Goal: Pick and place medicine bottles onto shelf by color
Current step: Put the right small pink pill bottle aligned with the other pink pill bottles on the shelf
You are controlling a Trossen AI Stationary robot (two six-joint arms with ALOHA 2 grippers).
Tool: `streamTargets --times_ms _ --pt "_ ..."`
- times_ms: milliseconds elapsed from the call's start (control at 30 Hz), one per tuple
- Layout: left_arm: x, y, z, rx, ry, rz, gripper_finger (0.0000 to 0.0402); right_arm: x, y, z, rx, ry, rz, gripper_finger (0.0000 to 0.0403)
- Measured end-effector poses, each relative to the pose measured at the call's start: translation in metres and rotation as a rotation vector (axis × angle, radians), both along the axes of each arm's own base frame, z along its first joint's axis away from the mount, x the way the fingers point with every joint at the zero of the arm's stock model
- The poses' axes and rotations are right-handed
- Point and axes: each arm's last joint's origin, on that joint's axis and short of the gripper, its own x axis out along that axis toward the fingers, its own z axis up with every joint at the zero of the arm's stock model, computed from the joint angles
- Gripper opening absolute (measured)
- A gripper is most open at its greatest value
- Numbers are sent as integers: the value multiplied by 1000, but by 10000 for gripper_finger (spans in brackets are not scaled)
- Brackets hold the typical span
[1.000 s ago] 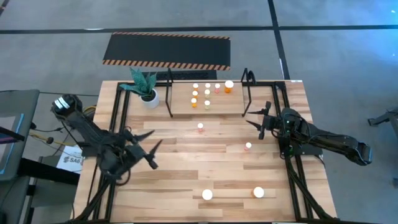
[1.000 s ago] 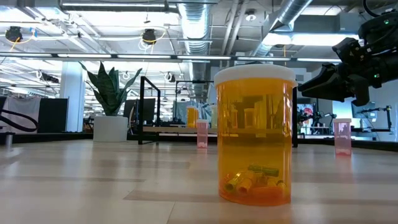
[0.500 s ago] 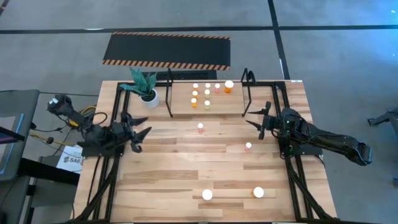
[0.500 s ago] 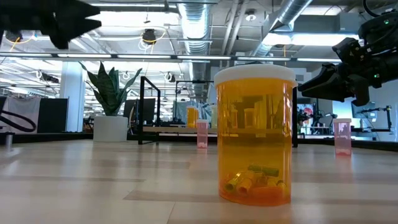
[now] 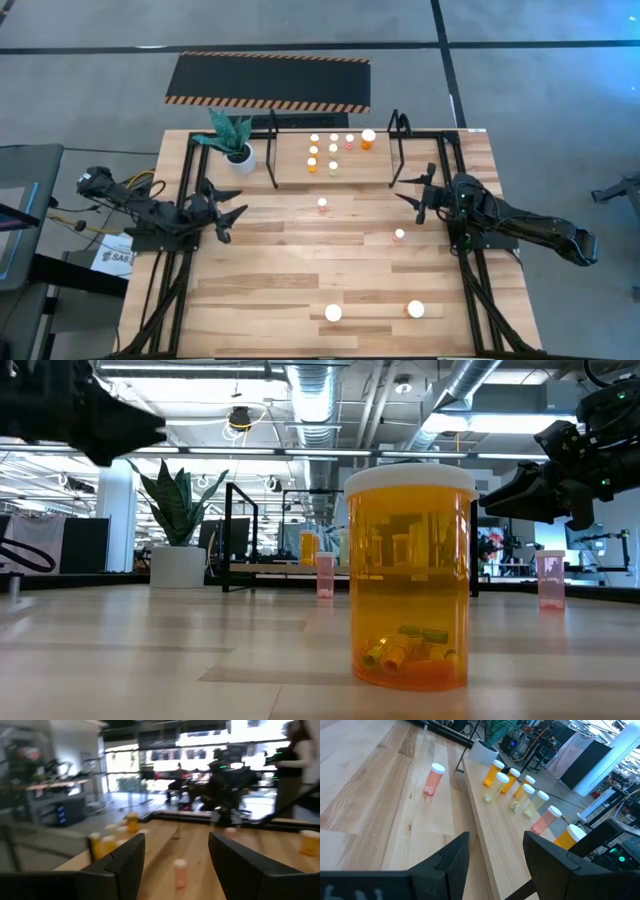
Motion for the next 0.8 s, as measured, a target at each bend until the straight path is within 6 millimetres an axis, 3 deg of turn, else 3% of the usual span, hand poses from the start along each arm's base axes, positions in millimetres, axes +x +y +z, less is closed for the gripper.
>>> streamTargets --times_ms 133,500,800 --pt "-1 2 -6 -71 29 97 209 0 0 0 0 0 0 207" --pt "-1 3 -27 -125 162 105 208 0 0 0 0 0 0 207" --pt "-2 3 -27 -118 169 109 208 0 -1 1 -15 -2 -38 207"
